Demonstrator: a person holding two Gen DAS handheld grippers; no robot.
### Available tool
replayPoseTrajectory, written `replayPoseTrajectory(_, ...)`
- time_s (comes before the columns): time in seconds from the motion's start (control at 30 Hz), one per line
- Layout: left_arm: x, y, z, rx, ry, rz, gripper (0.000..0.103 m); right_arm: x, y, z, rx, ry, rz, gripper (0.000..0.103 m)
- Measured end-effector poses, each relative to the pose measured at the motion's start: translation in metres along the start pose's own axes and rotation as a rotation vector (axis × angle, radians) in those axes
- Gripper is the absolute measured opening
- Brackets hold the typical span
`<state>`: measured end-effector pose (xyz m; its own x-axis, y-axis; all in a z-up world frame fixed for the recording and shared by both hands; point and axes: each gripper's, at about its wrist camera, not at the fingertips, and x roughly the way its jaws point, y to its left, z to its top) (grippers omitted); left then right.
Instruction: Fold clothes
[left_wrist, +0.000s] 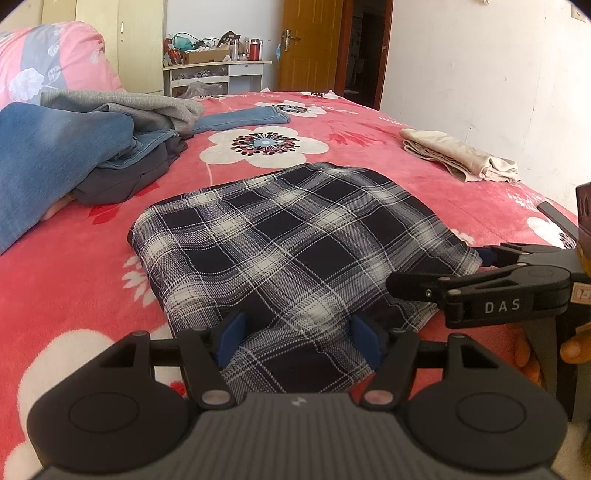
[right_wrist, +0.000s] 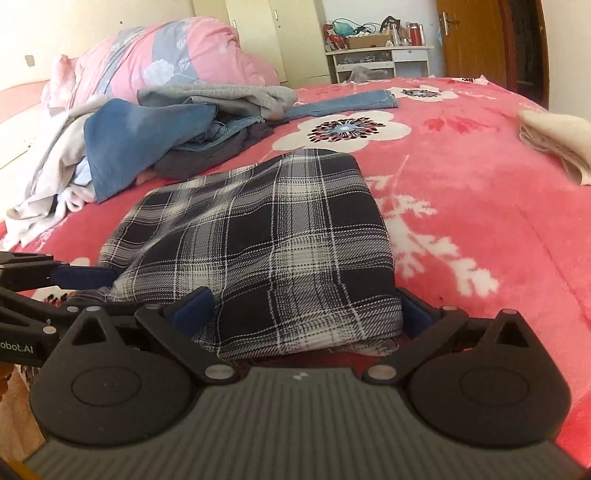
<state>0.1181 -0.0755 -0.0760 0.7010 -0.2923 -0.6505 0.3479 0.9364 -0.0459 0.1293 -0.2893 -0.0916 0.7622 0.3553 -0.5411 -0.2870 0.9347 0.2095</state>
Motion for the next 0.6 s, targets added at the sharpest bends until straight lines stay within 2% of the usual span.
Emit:
replayPoseTrajectory(0.3, 0.0008, 0.0001, -0.0001, -0.006, -0.003, -0.002, 0.066, -0.0001, -0.0062, 0.0006, 0.037, 0.008, 0.023, 0.102)
replayPoseTrajectory(0.5, -0.0015, -0.0012, -0.0004, -0.022, -0.019, 0.009, 0.067, 0.0018, -0.0047, 0.0023, 0.050, 0.006, 0.006, 0.102)
replayPoseTrajectory(0.6, -0.0075, -0.0014, 0.0010, -0.026, -0.038, 0.018, 0.067, -0.0041, -0.0046, 0.0011, 0.102, -0.024, -0.008, 0.102)
